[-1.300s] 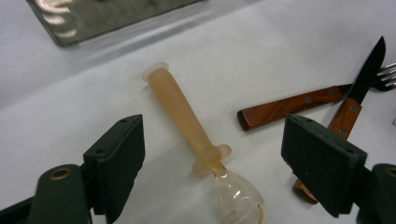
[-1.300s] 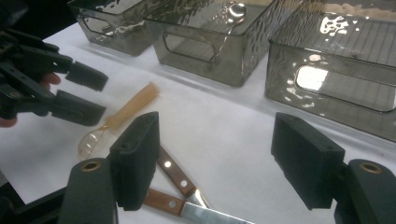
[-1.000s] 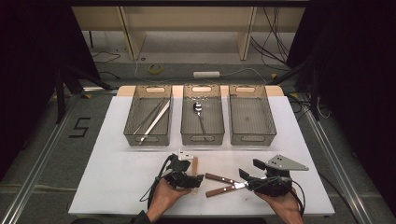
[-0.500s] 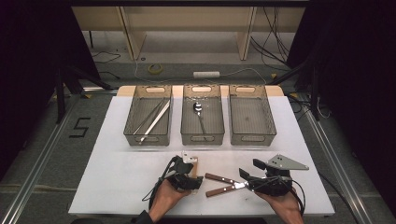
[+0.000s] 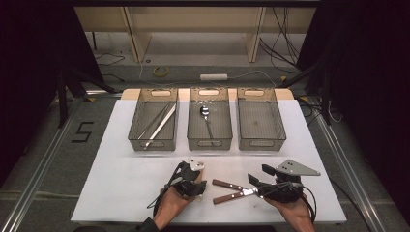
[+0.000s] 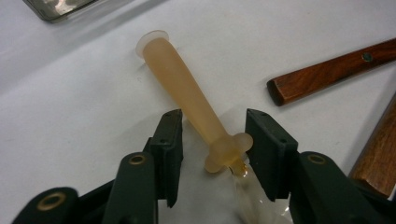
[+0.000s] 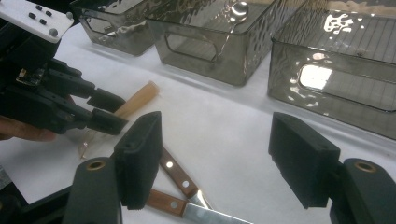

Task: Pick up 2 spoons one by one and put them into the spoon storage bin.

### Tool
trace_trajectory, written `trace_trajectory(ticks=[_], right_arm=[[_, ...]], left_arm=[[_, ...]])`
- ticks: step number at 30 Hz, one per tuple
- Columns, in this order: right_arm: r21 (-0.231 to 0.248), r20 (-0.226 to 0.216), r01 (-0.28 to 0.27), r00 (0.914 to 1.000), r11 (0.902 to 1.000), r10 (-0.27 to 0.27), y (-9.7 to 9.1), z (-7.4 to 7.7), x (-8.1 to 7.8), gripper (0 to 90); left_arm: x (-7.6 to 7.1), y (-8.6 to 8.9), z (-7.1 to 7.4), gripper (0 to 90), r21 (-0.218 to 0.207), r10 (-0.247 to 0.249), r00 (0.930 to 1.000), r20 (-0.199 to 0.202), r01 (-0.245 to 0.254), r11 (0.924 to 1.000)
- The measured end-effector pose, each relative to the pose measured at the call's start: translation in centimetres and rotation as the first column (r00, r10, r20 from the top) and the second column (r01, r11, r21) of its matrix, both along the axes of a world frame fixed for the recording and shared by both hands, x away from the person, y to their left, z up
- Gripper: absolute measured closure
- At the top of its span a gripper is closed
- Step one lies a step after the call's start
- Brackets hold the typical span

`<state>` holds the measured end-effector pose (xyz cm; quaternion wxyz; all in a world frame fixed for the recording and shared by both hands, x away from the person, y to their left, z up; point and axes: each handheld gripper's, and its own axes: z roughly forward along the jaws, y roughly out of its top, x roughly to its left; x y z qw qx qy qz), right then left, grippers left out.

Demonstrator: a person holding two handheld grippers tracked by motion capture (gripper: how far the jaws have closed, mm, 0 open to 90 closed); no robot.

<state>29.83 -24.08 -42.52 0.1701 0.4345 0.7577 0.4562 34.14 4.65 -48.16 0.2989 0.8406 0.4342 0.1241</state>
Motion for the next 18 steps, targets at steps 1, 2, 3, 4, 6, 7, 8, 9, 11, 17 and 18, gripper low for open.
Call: trace_trajectory(ticks=[1,2,3,4,6,7,8,9,11,17,18], right_arm=[[-0.001,0.0,0.0,1.0,1.0,0.0,0.01,0.0,0.0,36.0],[0.0,0.001,-0.001,1.0,1.0,0.001,0.02,0.0,0.0,36.1],[-0.001,0.001,0.0,1.0,1.0,0.0,0.01,0.02,-0.01,36.1],[0.0,0.002,0.0,1.0,1.0,0.0,0.0,0.03,-0.01,36.2],[0.001,0.003,0.001,1.0,1.0,-0.001,-0.02,0.05,-0.01,36.4],[0.001,0.003,0.001,1.0,1.0,-0.001,-0.01,0.06,-0.02,36.6],[-0.001,0.007,-0.001,1.0,1.0,0.001,0.0,0.05,-0.01,36.7],[-0.002,0.007,-0.001,1.0,1.0,0.001,0.01,0.06,0.0,36.7],[-0.002,0.007,0.0,1.0,1.0,0.0,0.03,0.07,0.0,36.8],[-0.001,0.008,0.002,1.0,1.0,-0.002,-0.08,0.09,0.0,37.0],[-0.001,0.007,0.001,1.0,1.0,-0.001,-0.06,0.09,-0.01,37.0]], left_arm=[[0.01,0.05,0.0,58.2,0.002,-0.002,1.0,0.002,0.002,1.0],[-0.01,0.07,-0.01,58.6,0.002,-0.003,1.0,0.004,0.003,1.0],[-0.03,0.06,-0.01,59.2,0.001,-0.003,1.0,0.004,0.003,1.0],[-0.02,0.1,-0.01,59.6,0.001,-0.005,1.0,0.006,0.005,1.0],[0.04,0.18,-0.01,60.7,-0.007,-0.004,1.0,0.001,0.004,1.0],[0.08,0.25,0.02,61.2,-0.005,-0.01,0.9999,-0.002,0.01,0.9999],[0.1,0.28,0.03,61.8,-0.005,-0.014,0.9999,-0.003,0.014,0.9999],[0.13,0.31,0.05,62.3,-0.004,-0.017,0.9999,-0.004,0.017,0.9999],[0.18,0.37,0.05,63.4,-0.004,-0.021,0.9998,-0.003,0.021,0.9998],[0.31,0.81,0.19,67.2,-0.016,-0.027,0.9994,-0.021,0.026,0.9995],[0.36,0.96,0.25,68.3,-0.021,-0.03,0.9991,-0.028,0.03,0.9993]])
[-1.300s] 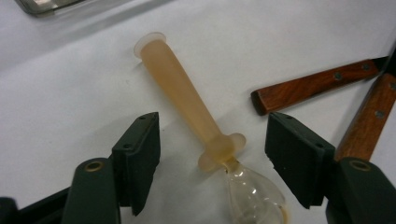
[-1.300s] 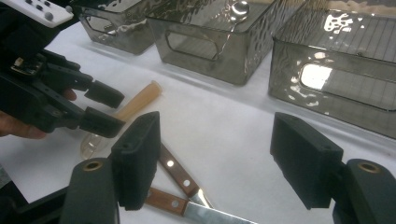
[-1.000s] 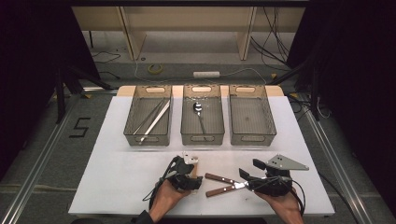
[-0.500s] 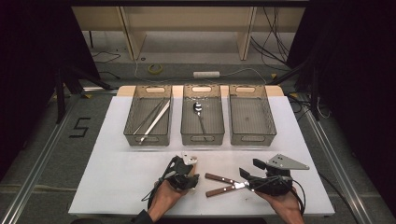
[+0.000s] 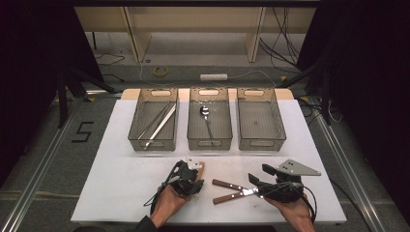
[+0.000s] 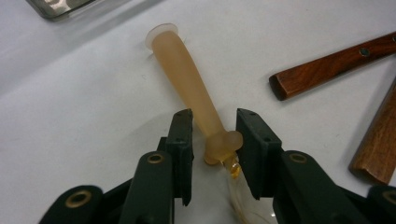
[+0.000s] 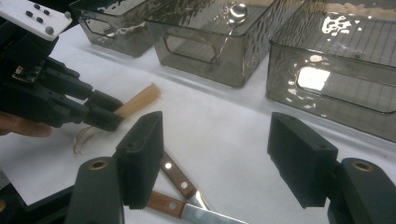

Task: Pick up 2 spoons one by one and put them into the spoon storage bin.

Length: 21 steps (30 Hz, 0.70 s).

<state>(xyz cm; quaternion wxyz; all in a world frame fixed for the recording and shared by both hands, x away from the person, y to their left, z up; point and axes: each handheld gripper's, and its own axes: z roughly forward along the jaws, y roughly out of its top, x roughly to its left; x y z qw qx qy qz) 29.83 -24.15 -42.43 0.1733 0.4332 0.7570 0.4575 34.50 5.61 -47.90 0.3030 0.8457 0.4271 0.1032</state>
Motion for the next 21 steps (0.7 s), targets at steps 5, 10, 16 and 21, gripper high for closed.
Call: trace_trajectory(ticks=[5,10,16,21], right_arm=[[0.003,0.001,0.0,1.0,1.0,0.0,-0.04,0.06,0.0,37.2],[0.002,0.004,0.0,1.0,1.0,0.0,-0.05,0.09,-0.02,37.3],[0.003,0.003,0.0,1.0,1.0,0.0,-0.1,0.09,0.04,37.5],[0.005,0.004,-0.002,1.0,1.0,0.002,-0.2,0.11,0.05,37.5]], left_arm=[[0.03,0.35,0.13,75.4,-0.01,-0.022,0.9995,-0.021,0.022,0.9997],[0.21,0.52,0.21,75.8,-0.014,-0.037,0.9988,-0.031,0.036,0.9992],[0.55,0.94,0.2,76.1,-0.046,-0.046,0.9976,-0.052,0.043,0.998],[0.64,1.13,0.33,76.2,-0.05,-0.062,0.9963,-0.06,0.059,0.997]])
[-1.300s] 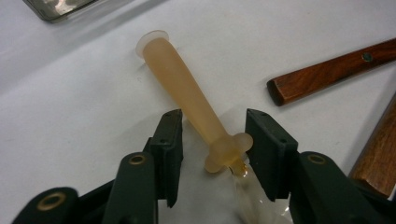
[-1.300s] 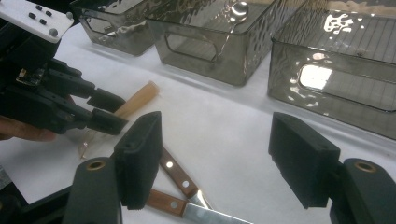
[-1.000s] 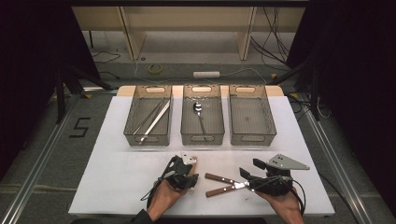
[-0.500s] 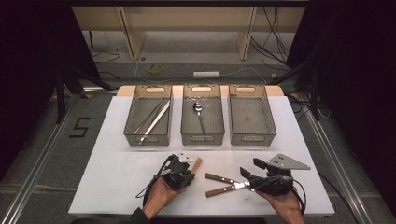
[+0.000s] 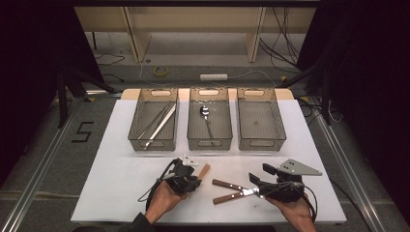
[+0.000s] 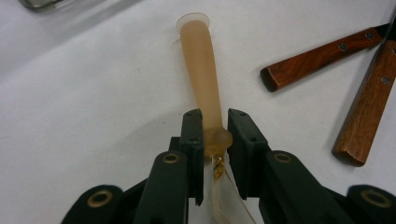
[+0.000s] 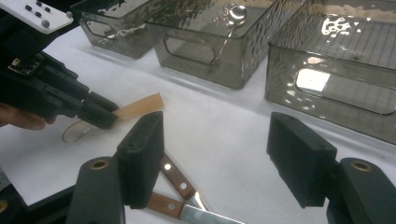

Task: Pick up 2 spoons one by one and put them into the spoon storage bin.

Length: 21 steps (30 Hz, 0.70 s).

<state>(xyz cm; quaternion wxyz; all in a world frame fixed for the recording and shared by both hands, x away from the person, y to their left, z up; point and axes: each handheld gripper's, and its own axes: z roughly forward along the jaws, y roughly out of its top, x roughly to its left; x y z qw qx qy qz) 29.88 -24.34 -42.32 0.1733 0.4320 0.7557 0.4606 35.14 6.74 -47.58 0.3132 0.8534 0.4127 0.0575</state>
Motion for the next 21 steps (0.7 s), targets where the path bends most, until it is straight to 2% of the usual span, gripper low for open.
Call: trace_trajectory(ticks=[6,12,19,21], right_arm=[[0.002,-0.001,-0.003,1.0,1.0,0.003,0.0,0.0,0.0,37.2],[0.002,-0.002,-0.007,1.0,1.0,0.007,0.0,0.0,0.0,36.7],[0.008,-0.008,-0.003,1.0,1.0,0.003,-0.1,-0.1,0.1,36.7],[0.009,-0.009,-0.005,0.9999,1.0,0.005,-0.1,-0.1,0.1,36.6]], left_arm=[[-0.1,0.3,0.7,76.4,-0.011,-0.026,0.9996,0.007,0.026,0.9996],[-0.1,0.6,1.2,76.5,-0.057,-0.028,0.9995,0.017,0.029,0.9979],[-0.2,1.5,4.0,76.4,-0.143,-0.041,0.9971,0.064,0.05,0.9885],[0.0,1.8,4.9,76.4,-0.163,-0.031,0.9958,0.086,0.045,0.9855]])
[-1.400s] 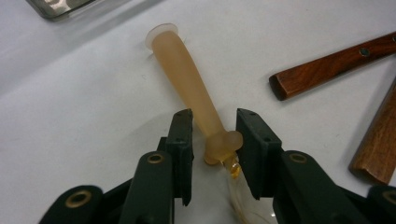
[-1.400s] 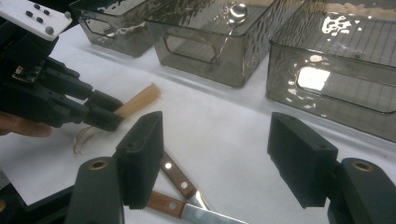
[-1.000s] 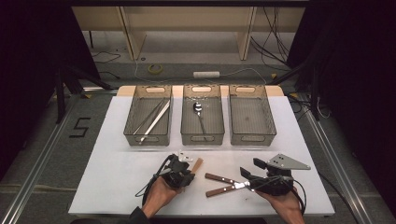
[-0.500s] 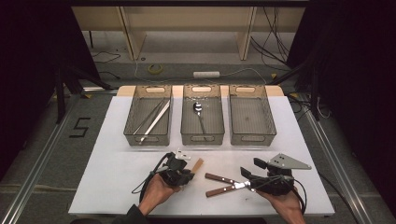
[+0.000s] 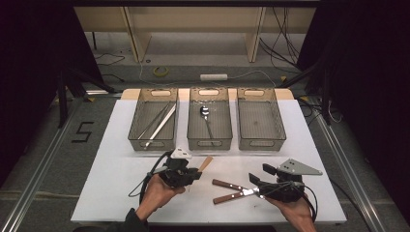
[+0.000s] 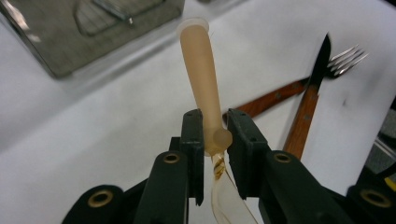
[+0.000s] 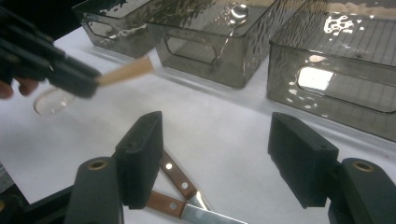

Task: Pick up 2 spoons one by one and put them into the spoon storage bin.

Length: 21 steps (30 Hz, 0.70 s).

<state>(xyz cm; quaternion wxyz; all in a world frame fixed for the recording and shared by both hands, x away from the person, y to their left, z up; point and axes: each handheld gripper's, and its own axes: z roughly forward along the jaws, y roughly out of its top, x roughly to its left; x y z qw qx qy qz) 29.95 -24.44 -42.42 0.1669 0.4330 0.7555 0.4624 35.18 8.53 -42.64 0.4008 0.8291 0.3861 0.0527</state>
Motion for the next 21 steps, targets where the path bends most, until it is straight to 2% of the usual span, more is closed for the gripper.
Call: trace_trajectory(ticks=[4,9,12,15,18,21], right_arm=[[0.002,0.0,-0.004,1.0,1.0,0.004,0.0,0.0,0.0,36.4],[0.001,-0.004,-0.007,1.0,1.0,0.007,0.1,-0.1,0.1,36.3],[0.002,-0.002,-0.009,1.0,1.0,0.009,0.1,-0.1,0.1,36.3],[0.004,-0.001,-0.012,0.9999,0.9999,0.012,0.1,-0.1,0.1,36.3],[0.007,-0.002,-0.016,0.9999,0.9998,0.016,0.1,-0.1,0.1,36.3],[0.008,-0.006,-0.015,0.9999,0.9999,0.015,0.1,-0.2,0.2,36.3]], left_arm=[[1.2,0.9,1.9,76.3,-0.059,0.026,0.9989,0.039,-0.024,0.998],[3.1,1.6,3.9,76.3,-0.095,0.06,0.9951,0.078,-0.053,0.9941],[4.5,1.5,4.6,76.3,-0.115,0.08,0.9936,0.079,-0.071,0.9908],[5.9,1.1,5.2,76.3,-0.119,0.088,0.9908,0.103,-0.076,0.99],[7.4,0.7,5.4,76.3,-0.143,0.109,0.9884,0.105,-0.094,0.9853],[8.6,0.6,5.6,76.3,-0.149,0.124,0.9849,0.12,-0.106,0.9831]])
